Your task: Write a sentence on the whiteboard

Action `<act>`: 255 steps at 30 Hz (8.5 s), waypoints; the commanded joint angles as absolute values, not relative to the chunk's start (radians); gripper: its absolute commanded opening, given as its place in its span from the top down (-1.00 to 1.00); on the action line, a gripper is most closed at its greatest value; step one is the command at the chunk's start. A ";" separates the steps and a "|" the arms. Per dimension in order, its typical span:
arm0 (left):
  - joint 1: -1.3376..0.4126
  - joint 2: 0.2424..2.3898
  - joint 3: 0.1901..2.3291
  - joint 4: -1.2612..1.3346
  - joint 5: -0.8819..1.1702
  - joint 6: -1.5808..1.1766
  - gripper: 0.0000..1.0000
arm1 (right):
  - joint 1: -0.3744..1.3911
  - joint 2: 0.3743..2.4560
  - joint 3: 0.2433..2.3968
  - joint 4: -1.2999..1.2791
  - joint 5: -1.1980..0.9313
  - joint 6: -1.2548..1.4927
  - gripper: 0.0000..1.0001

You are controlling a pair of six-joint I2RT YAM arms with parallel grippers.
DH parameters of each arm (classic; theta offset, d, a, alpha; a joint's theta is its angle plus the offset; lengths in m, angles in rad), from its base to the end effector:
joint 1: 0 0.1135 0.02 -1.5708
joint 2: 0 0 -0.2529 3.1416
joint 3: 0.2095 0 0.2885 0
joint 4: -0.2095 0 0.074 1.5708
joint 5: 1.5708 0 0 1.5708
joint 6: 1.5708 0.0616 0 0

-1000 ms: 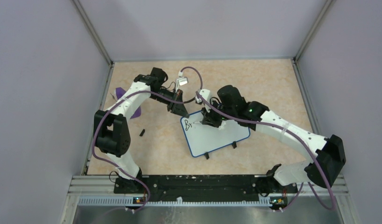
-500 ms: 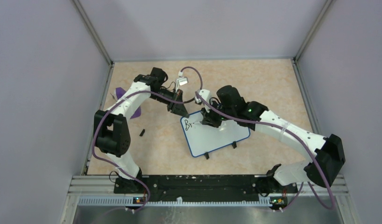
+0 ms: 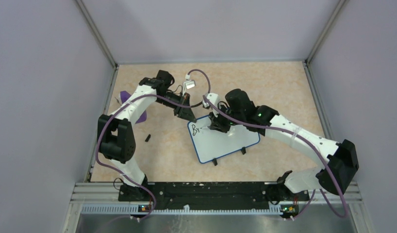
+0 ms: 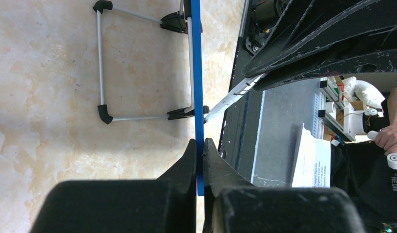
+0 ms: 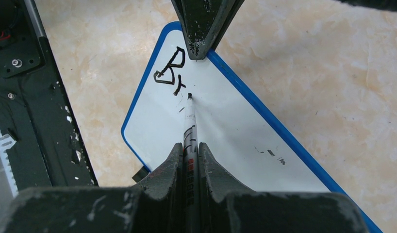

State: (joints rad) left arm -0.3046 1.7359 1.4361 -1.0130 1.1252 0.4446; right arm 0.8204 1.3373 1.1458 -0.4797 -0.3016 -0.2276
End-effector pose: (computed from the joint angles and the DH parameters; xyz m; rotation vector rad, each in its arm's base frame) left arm 0.3406 -0.1654 0.2397 1.0679 2.1761 -1.4978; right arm 0.2280 0.2714 0.2821 -1.2870 1.8925 0.6536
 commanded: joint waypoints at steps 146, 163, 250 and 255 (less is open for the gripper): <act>-0.331 1.702 1.386 -0.998 1.092 0.479 1.00 | 0.836 1.303 1.179 -0.546 -0.214 -0.288 1.00; -0.331 1.700 1.387 -0.996 1.092 0.475 1.00 | 0.820 1.298 1.217 -0.533 -0.211 -0.274 1.00; -0.331 1.700 1.381 -0.994 1.097 0.482 1.00 | 0.793 1.309 1.239 -0.512 -0.203 -0.254 1.00; -0.331 1.702 1.379 -0.990 1.100 0.484 1.00 | 0.792 1.308 1.217 -0.524 -0.209 -0.262 1.00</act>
